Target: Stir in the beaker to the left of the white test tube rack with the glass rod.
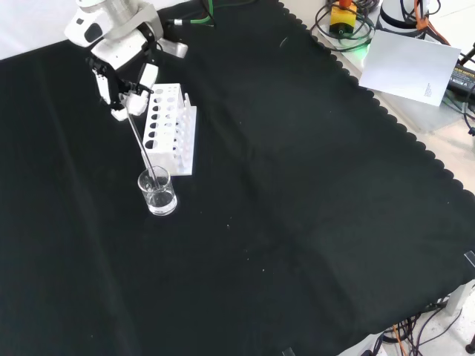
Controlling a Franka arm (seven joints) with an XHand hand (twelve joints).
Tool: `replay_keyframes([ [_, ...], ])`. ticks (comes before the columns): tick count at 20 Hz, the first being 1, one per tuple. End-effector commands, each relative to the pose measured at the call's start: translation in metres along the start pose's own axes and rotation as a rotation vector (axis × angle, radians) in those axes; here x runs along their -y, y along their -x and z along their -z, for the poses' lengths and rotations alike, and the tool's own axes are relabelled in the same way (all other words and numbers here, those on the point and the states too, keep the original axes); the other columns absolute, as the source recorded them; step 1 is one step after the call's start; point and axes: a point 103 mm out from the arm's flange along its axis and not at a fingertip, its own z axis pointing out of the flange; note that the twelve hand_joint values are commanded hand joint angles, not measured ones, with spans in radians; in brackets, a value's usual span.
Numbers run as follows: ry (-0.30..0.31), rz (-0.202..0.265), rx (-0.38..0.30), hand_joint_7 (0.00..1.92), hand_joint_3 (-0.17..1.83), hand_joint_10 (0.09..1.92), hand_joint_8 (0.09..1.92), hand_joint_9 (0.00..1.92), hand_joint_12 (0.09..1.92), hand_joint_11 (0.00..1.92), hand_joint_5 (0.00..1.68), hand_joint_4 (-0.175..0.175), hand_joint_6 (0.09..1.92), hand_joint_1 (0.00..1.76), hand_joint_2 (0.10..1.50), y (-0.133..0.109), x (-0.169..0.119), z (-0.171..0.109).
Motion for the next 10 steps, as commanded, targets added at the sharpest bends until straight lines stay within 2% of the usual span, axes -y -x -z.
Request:
replay_keyframes([
  [1,-0.011,0.017,0.001,1.2,-0.07,0.56,0.97,1.73,0.74,1.67,1.21,-0.175,0.3,1.31,1.06,-0.026,0.009,0.003],
  [6,-0.024,0.069,0.008,1.2,-0.06,0.56,0.97,1.73,0.74,1.67,1.22,-0.175,0.3,1.31,1.06,-0.057,-0.009,-0.016],
  [8,-0.027,0.107,-0.014,1.2,-0.06,0.56,0.97,1.73,0.74,1.67,1.22,-0.175,0.3,1.31,1.06,-0.06,-0.017,-0.02],
  [10,-0.017,0.119,-0.019,1.2,-0.06,0.56,0.97,1.73,0.74,1.67,1.22,-0.175,0.3,1.31,1.06,-0.062,-0.024,-0.021],
])
